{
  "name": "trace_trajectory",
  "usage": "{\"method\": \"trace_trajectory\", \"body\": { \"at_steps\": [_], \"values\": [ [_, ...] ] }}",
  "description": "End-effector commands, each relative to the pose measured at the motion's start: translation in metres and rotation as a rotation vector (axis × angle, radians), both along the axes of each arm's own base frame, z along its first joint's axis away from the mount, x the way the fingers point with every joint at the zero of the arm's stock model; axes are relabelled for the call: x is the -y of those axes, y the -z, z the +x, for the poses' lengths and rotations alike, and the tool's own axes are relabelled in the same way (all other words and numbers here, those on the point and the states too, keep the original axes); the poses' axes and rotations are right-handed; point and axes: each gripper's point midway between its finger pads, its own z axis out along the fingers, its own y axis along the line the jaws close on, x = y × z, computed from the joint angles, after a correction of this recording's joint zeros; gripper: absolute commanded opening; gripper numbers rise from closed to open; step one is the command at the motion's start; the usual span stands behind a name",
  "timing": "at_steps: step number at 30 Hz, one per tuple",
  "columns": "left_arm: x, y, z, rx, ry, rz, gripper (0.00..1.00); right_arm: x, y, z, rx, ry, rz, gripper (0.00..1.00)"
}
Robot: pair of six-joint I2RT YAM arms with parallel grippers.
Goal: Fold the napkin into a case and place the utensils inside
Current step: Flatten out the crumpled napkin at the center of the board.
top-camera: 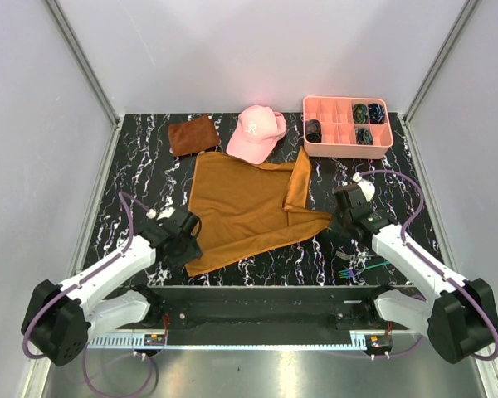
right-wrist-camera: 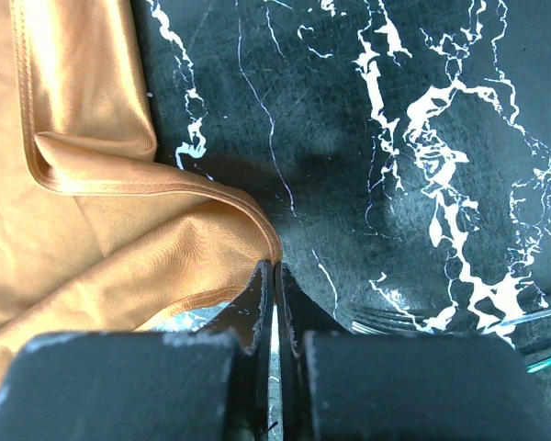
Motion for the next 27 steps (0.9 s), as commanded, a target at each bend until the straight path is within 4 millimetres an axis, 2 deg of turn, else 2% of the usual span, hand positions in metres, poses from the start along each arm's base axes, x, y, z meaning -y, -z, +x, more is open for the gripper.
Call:
{"method": "trace_trajectory", "body": {
  "at_steps": [1,2,5,10,12,16,27],
  "values": [
    [-0.021,-0.005,-0.01,0.011,-0.135,0.095,0.53,-0.006,-0.016,0.015,0.053,-0.021,0.014,0.0],
    [-0.02,-0.003,-0.012,0.007,-0.131,0.097,0.49,-0.007,-0.016,0.015,0.051,-0.024,0.014,0.0],
    [-0.021,0.003,-0.017,0.005,-0.165,0.103,0.45,-0.006,-0.015,0.014,0.054,-0.024,0.013,0.0],
    [-0.017,0.006,-0.013,0.021,-0.168,0.092,0.36,-0.005,-0.012,0.013,0.044,-0.029,0.005,0.0],
    [-0.013,0.01,-0.014,0.008,-0.158,0.084,0.36,-0.006,-0.012,0.013,0.043,-0.03,0.009,0.0],
    [-0.011,0.018,-0.016,-0.021,-0.144,0.105,0.43,-0.007,-0.012,0.013,0.042,-0.031,0.013,0.0],
    [-0.011,0.038,-0.025,-0.078,-0.144,0.131,0.47,-0.006,-0.012,0.011,0.041,-0.029,0.015,0.0]
  ]
}}
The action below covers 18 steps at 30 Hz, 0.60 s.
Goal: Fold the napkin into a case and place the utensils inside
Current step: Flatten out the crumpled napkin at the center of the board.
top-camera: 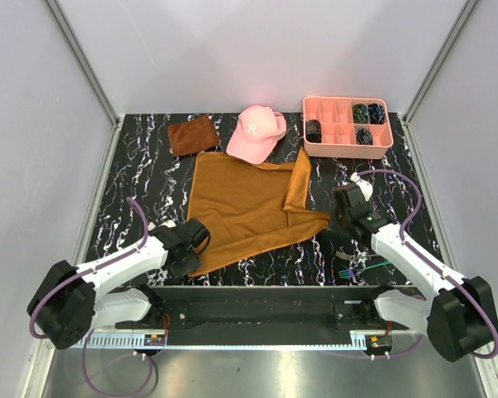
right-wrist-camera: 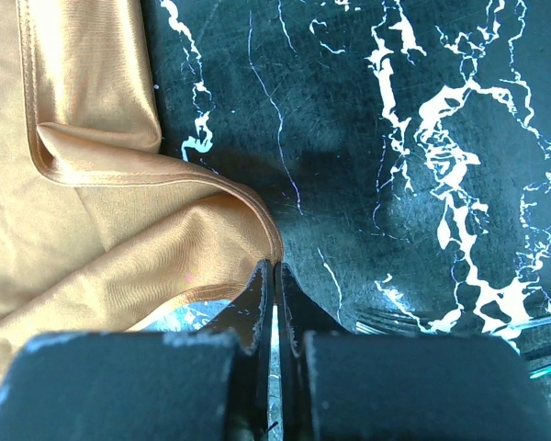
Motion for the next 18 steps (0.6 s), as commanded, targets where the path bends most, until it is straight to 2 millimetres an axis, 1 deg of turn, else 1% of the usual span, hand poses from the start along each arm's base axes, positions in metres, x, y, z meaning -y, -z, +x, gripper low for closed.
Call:
{"method": "trace_trajectory", "body": {
  "at_steps": [1,4,7,9,11,12,14,15,16,18],
  "values": [
    [0.002,0.005,0.005,0.013,-0.018,0.007,0.48,-0.003,-0.015,0.012,0.053,-0.002,0.015,0.0],
    [0.005,0.005,0.007,0.003,-0.026,0.008,0.5,-0.005,-0.016,0.012,0.055,-0.005,0.026,0.0],
    [0.007,0.006,0.008,-0.022,-0.014,0.021,0.49,-0.006,-0.017,0.011,0.055,-0.008,0.034,0.0],
    [0.012,0.005,0.012,-0.029,-0.027,0.022,0.41,-0.006,-0.017,0.01,0.059,-0.004,0.039,0.0],
    [0.011,0.005,0.015,-0.02,-0.035,0.042,0.38,-0.006,-0.018,0.01,0.06,-0.003,0.038,0.0],
    [0.011,0.004,0.017,-0.012,-0.041,0.046,0.33,-0.006,-0.019,0.01,0.062,-0.003,0.041,0.0],
    [0.015,0.003,0.022,0.009,-0.061,0.033,0.29,-0.006,-0.02,0.01,0.067,-0.002,0.041,0.0],
    [0.013,0.003,0.025,0.025,-0.067,0.043,0.27,-0.006,-0.02,0.01,0.068,-0.001,0.043,0.0],
    [0.013,0.001,0.028,0.043,-0.069,0.039,0.21,-0.006,-0.02,0.01,0.069,-0.003,0.041,0.0],
    [0.017,-0.001,0.032,0.073,-0.079,0.013,0.14,-0.005,-0.021,0.01,0.07,-0.002,0.04,0.0]
  ]
}}
